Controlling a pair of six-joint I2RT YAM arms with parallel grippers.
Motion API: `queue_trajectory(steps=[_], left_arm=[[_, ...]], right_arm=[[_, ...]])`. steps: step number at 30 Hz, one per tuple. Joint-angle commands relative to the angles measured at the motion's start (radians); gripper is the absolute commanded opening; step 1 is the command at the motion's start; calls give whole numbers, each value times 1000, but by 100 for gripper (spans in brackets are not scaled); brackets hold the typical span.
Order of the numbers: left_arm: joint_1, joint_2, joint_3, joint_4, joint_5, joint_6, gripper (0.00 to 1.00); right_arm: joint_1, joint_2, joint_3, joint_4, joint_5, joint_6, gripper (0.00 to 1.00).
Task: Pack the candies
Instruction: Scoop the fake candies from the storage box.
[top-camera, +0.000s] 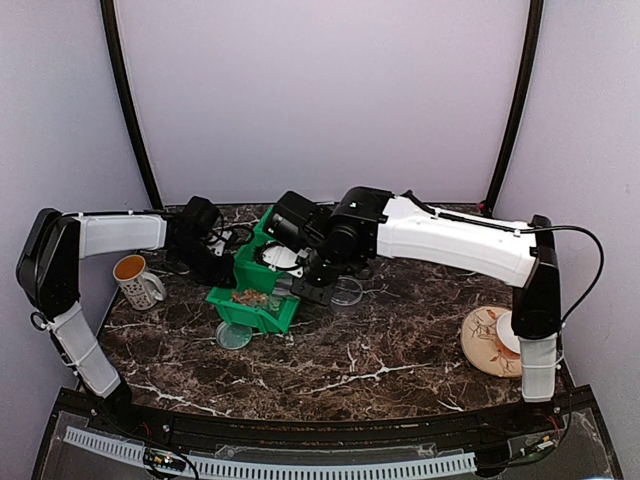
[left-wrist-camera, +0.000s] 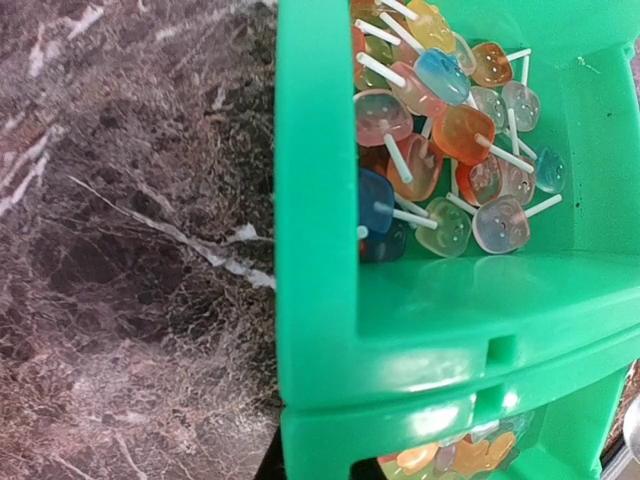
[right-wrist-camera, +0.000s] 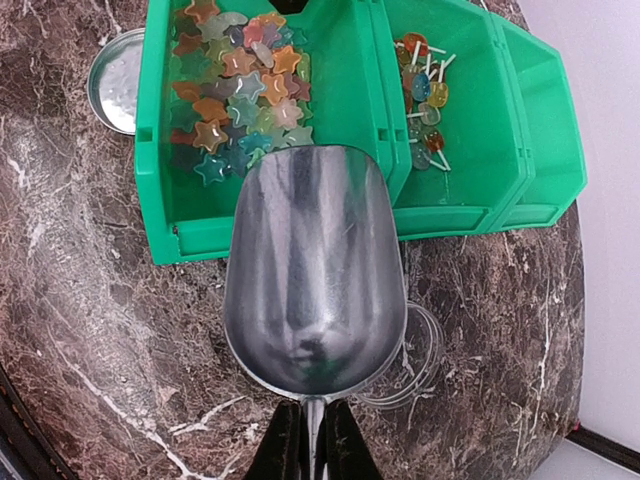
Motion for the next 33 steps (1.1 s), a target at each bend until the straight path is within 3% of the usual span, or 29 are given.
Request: queue_trajectory(steps=[1, 15, 33], left_arm=[[43, -149, 41, 167, 69, 1, 0], [86, -102, 34, 147, -73, 33, 0], [46, -27, -21, 198, -94, 28, 0]], right_arm=[[4, -24, -24, 42, 0, 6, 0], [4, -93, -83, 102, 8, 31, 0], [4, -174, -145, 179, 21, 18, 0]])
